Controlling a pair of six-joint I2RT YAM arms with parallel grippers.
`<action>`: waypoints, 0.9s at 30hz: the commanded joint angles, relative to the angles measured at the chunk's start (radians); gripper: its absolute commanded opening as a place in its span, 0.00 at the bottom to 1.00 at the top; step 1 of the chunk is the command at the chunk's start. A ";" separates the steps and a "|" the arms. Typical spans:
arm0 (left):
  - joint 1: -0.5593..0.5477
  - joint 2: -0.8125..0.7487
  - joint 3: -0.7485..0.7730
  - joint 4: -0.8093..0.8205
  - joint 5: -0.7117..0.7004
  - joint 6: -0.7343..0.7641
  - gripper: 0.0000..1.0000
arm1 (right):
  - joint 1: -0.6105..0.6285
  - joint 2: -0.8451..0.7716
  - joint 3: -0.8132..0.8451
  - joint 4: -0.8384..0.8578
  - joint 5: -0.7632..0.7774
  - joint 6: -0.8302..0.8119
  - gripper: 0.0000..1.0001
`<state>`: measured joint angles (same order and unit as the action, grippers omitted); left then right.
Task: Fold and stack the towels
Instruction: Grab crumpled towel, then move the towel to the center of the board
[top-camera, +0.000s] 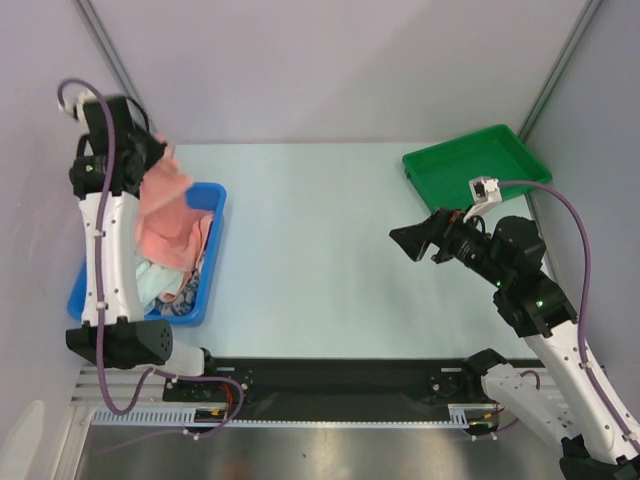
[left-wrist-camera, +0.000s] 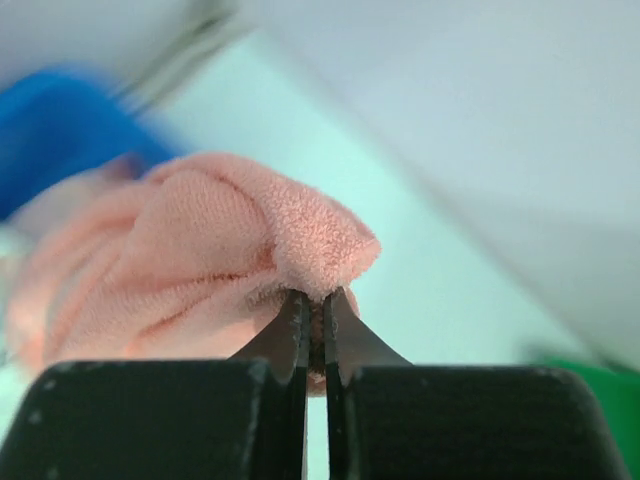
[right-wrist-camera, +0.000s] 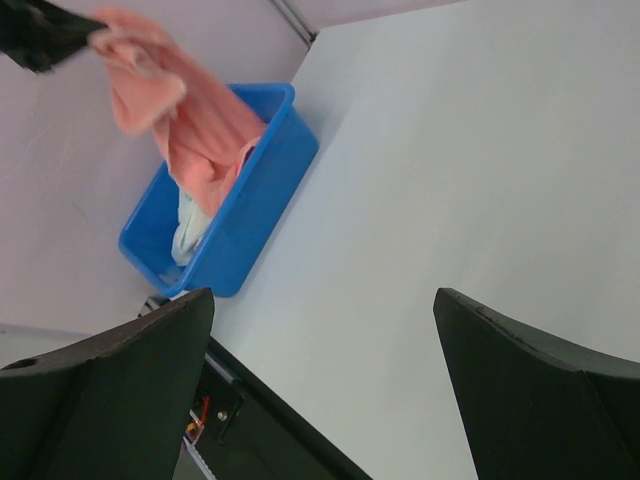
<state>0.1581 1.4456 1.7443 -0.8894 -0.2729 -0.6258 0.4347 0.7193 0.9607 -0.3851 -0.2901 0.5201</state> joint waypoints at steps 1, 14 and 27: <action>-0.113 0.001 0.332 -0.043 0.332 0.046 0.00 | 0.001 -0.001 0.062 0.023 0.032 -0.020 1.00; -0.836 -0.233 -0.305 0.304 0.483 0.029 0.00 | -0.001 -0.009 0.122 -0.165 0.167 -0.019 1.00; -1.296 -0.228 -0.829 0.626 0.373 -0.163 0.45 | -0.002 0.182 0.039 -0.045 0.238 -0.029 0.88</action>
<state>-1.1408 1.2427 0.8707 -0.3416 0.1772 -0.7574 0.4347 0.8047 1.0256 -0.5285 -0.0708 0.5072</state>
